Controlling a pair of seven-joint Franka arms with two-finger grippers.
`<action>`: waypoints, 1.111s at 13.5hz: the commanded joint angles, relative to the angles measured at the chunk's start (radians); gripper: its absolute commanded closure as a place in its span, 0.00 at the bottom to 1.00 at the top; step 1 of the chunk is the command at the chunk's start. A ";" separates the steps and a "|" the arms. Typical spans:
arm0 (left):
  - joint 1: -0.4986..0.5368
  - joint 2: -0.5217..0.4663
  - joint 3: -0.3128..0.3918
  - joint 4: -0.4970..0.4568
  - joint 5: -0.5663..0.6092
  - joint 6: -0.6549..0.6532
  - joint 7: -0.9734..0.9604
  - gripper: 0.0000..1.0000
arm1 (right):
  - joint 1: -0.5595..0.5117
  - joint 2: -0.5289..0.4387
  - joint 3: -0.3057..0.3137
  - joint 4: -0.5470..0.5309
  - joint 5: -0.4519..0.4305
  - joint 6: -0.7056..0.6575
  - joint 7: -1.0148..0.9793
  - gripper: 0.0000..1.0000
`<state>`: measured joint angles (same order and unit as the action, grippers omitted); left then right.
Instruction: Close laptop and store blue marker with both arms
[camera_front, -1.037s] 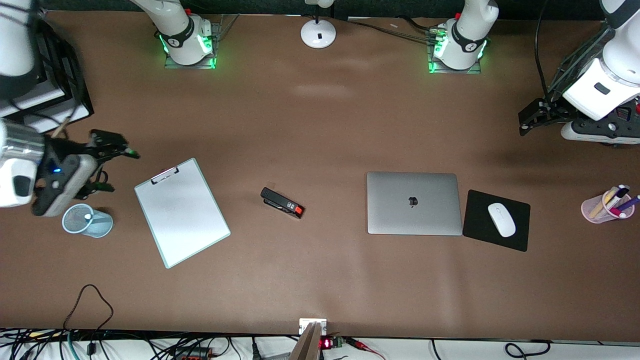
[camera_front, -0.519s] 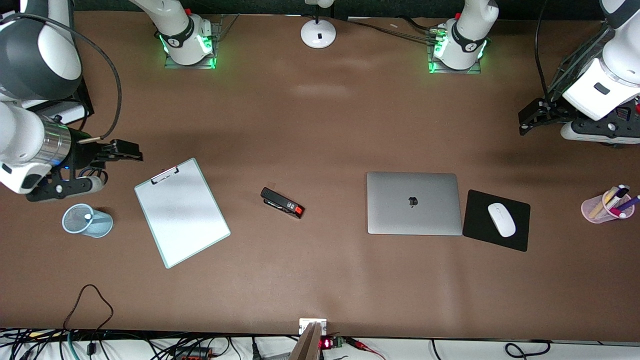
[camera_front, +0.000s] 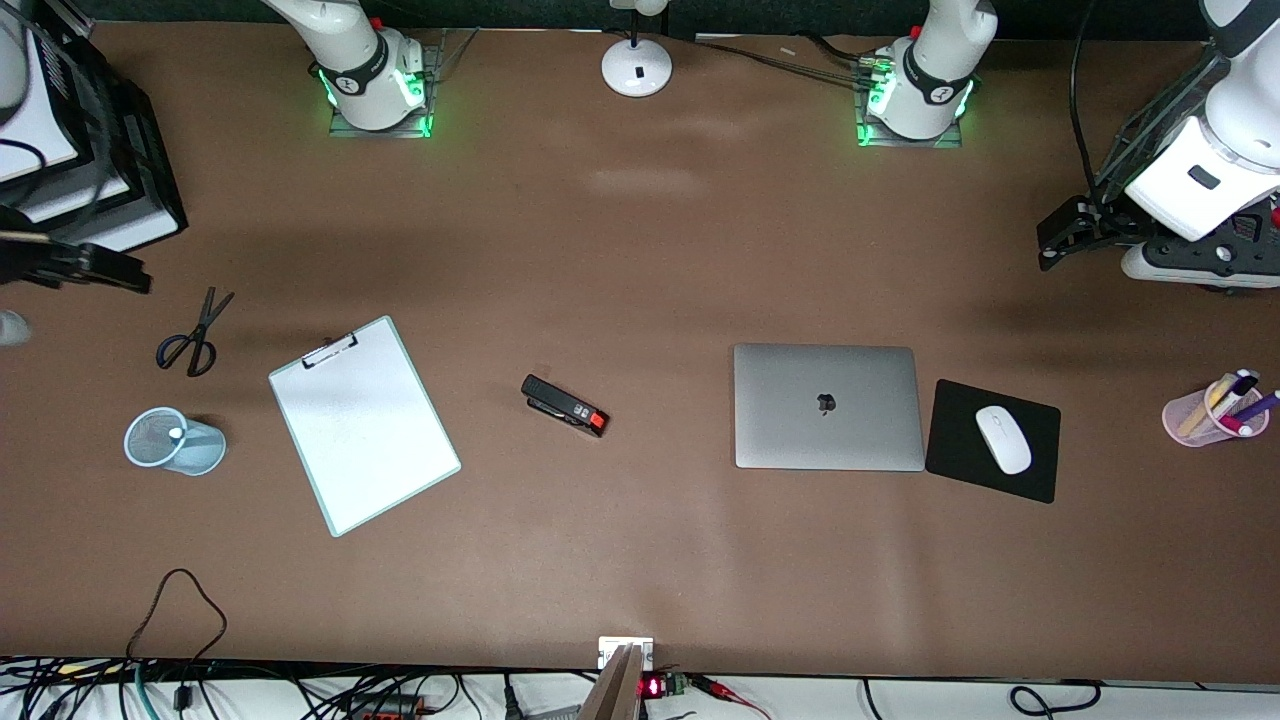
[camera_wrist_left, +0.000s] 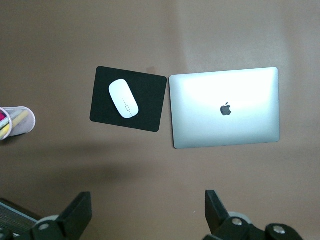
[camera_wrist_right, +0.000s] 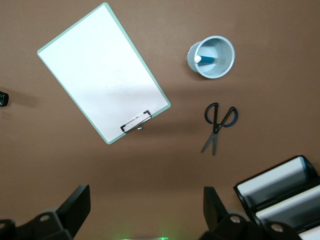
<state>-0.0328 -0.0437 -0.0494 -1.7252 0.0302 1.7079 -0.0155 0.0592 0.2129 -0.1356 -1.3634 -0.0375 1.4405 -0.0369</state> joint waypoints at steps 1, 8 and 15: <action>0.001 0.007 0.002 0.029 -0.010 -0.025 0.017 0.00 | 0.013 -0.070 0.017 -0.052 -0.015 0.001 0.000 0.00; 0.001 0.007 0.002 0.029 -0.012 -0.025 0.017 0.00 | 0.011 -0.185 0.019 -0.206 0.004 0.085 0.002 0.00; 0.002 0.007 0.002 0.029 -0.012 -0.027 0.017 0.00 | 0.013 -0.208 0.019 -0.217 0.014 0.092 0.017 0.00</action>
<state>-0.0327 -0.0437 -0.0494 -1.7250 0.0302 1.7075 -0.0156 0.0725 0.0298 -0.1192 -1.5598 -0.0355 1.5212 -0.0350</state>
